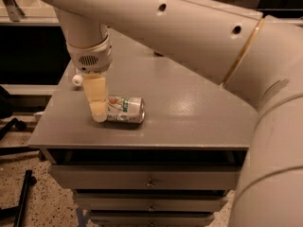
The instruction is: Place 7up can upright
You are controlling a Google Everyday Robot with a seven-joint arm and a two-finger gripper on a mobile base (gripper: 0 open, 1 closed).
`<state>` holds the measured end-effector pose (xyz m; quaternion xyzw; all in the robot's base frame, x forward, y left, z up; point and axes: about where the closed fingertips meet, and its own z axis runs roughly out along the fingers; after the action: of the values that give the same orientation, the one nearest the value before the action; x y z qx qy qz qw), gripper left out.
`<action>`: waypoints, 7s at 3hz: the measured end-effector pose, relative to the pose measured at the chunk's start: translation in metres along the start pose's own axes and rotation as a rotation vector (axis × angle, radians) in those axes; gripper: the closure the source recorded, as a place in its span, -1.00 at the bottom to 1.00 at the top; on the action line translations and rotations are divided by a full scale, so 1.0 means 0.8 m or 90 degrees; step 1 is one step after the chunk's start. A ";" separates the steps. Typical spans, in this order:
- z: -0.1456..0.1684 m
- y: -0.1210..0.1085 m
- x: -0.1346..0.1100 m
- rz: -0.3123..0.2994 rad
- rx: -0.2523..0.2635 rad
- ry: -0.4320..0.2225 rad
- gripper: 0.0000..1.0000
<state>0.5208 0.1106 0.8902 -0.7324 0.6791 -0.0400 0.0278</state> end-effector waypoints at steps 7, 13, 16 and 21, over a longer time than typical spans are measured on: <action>0.027 0.029 -0.003 0.004 -0.016 -0.089 0.72; -0.053 -0.003 0.024 0.031 0.139 -0.510 1.00; -0.044 -0.017 0.054 0.183 0.203 -0.779 1.00; -0.007 -0.019 0.077 0.308 0.212 -0.948 1.00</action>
Offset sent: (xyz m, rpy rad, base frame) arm -0.0492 -0.0179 -0.0344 -0.0852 0.1124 -0.0925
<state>0.5398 0.0504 0.8987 -0.3855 0.6072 0.3658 0.5906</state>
